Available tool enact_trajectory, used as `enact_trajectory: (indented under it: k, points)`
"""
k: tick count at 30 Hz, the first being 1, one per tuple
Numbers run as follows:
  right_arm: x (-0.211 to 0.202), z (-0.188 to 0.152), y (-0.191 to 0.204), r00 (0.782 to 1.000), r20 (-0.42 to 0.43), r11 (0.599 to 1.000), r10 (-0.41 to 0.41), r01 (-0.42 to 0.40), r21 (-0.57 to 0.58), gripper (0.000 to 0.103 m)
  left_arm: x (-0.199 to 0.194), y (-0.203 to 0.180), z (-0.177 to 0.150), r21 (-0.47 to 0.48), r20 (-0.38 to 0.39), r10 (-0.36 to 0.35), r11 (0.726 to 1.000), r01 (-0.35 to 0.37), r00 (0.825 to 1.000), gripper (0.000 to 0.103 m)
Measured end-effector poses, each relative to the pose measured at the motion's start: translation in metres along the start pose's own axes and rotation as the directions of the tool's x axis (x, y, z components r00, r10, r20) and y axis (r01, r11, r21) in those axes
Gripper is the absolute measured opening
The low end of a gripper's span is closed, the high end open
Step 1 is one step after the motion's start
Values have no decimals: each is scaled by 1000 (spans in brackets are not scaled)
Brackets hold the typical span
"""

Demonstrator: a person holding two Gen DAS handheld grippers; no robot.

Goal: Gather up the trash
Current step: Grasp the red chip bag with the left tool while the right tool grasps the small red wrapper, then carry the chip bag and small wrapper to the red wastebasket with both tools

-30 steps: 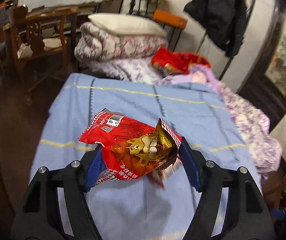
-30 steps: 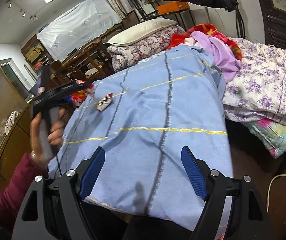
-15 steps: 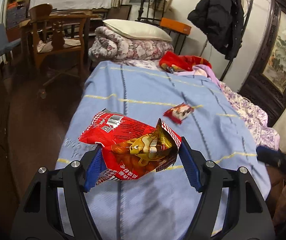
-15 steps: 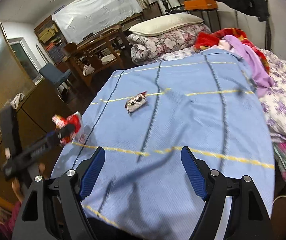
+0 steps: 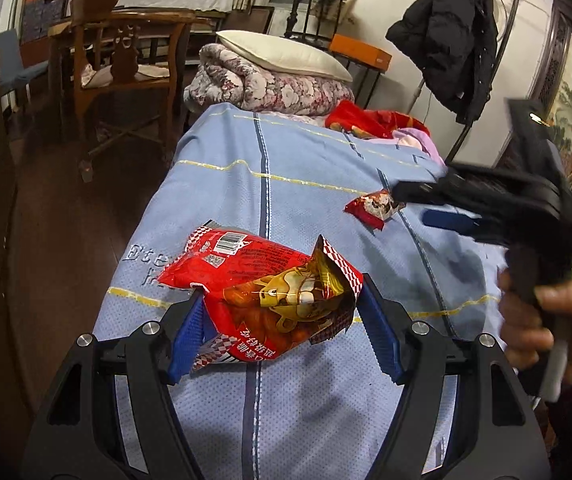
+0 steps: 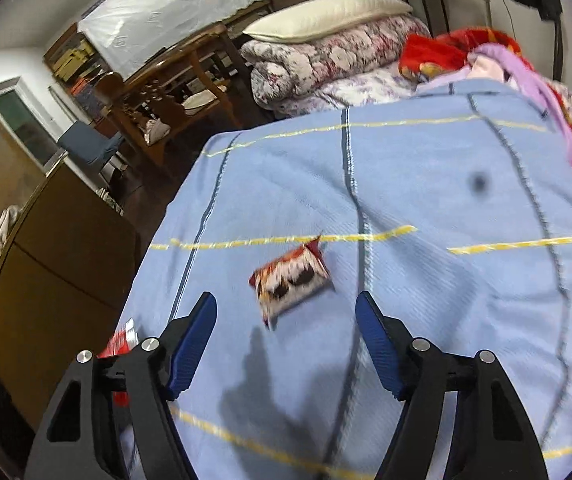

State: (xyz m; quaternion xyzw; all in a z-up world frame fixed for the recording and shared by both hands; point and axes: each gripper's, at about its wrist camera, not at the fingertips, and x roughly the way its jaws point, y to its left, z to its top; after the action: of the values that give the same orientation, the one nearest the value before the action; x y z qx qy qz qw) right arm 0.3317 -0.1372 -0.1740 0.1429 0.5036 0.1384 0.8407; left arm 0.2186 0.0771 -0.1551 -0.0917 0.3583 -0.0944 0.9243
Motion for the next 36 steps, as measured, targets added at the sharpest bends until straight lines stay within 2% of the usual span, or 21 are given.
enact_trajectory:
  k: [3, 4, 5, 7, 10, 14, 23, 28, 34, 36]
  points:
    - [22, 7, 0, 1000, -21, 1000, -15, 15, 22, 67, 0, 0, -3, -2, 4, -8, 1000, 8, 1000, 69]
    - [27, 8, 0, 999, -25, 1000, -21, 21, 21, 61, 1, 1, -3, -4, 4, -11, 1000, 11, 1000, 69]
    - [29, 9, 3, 999, -3, 999, -54, 54, -5, 42, 2, 2, -3, -8, 4, -14, 1000, 15, 1000, 69]
    - [30, 9, 7, 998, 6, 997, -68, 68, -30, 41, 2, 3, -2, -17, 2, -20, 1000, 20, 1000, 69]
    - [9, 2, 5, 998, 63, 999, -28, 29, -18, 41, -1, 3, -1, -23, -3, -28, 999, 28, 1000, 69]
    - [-45, -13, 2, 990, 142, 999, -24, 29, -36, 41, -14, -2, 3, -27, 6, -61, 998, 61, 998, 69]
    - [-140, -53, -26, 970, 240, 999, -39, 37, 13, 41, -65, -40, 4, 24, 66, -106, 994, 105, 992, 69]
    - [-189, -78, -37, 954, 297, 999, -48, 41, 30, 41, -93, -61, 2, 47, 88, -137, 990, 134, 987, 69]
    - [-251, -111, -53, 928, 363, 997, -76, 59, 58, 41, -123, -94, -1, 103, 116, -204, 976, 192, 972, 69]
    - [-274, -125, -59, 914, 395, 995, -93, 71, 72, 41, -131, -109, -3, 129, 116, -229, 968, 214, 966, 69]
